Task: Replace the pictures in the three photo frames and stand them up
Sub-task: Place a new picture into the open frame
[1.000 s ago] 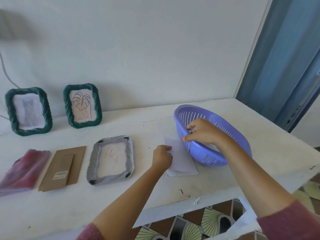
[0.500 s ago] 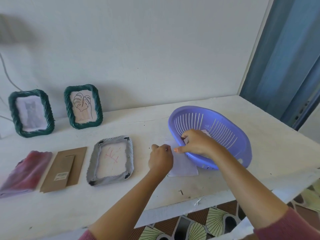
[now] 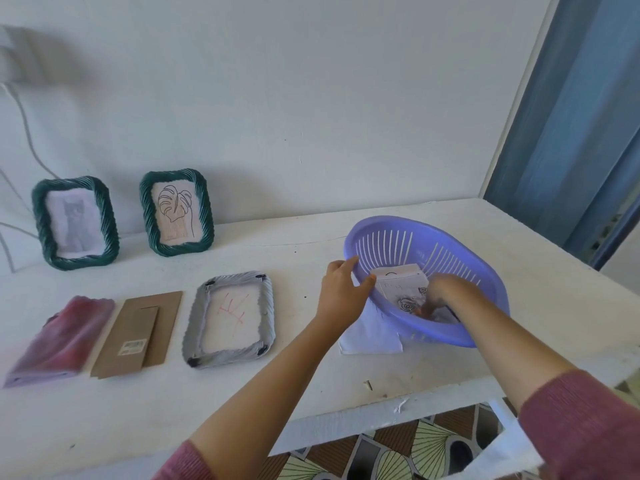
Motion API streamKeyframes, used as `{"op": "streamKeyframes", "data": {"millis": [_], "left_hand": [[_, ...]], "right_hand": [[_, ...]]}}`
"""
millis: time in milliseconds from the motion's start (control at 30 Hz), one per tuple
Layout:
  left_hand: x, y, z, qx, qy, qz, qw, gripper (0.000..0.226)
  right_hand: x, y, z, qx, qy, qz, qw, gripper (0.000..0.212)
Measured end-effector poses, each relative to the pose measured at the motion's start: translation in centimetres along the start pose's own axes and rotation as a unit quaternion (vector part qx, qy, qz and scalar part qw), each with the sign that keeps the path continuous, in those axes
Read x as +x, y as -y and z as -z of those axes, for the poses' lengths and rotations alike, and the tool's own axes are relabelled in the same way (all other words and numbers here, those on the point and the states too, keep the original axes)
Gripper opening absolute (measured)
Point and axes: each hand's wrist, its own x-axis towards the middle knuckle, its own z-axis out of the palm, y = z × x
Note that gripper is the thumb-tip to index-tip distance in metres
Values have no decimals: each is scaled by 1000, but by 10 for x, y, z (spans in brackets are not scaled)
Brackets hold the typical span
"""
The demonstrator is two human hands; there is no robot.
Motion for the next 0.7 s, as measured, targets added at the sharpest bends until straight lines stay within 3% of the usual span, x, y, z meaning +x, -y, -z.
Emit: {"op": "streamKeyframes", "data": {"millis": [67, 133, 167, 267, 333, 433, 533, 633, 700], "left_hand": [[0, -1, 2, 5, 1, -1, 1000, 54], [0, -2, 3, 10, 4, 1, 1000, 55], [0, -2, 3, 13, 5, 1, 1000, 54], [-1, -5, 5, -9, -3, 8, 1000, 48], [-1, -6, 10, -59, -23, 21, 998, 42], [0, -12, 26, -128, -81, 22, 988, 38], [-4, -24, 48, -256, -72, 57, 962, 34], [-9, -26, 68, -384, -13, 91, 919, 31], [-12, -14, 78, -405, -13, 101, 909, 26]], "right_hand": [[-4, 1, 1, 5, -20, -13, 1000, 47], [-6, -1, 2, 20, -59, -8, 998, 12], [-5, -2, 3, 30, -72, -2, 997, 6], [-12, -3, 10, 39, -71, 10, 997, 13], [-16, -5, 22, 71, -85, 34, 993, 6], [-35, -1, 49, 145, -176, 93, 969, 19], [-73, 24, 67, 208, -283, 172, 920, 10], [-113, 66, 56, 142, -332, 246, 899, 12], [-131, 96, 39, 92, -314, 296, 897, 16]]}}
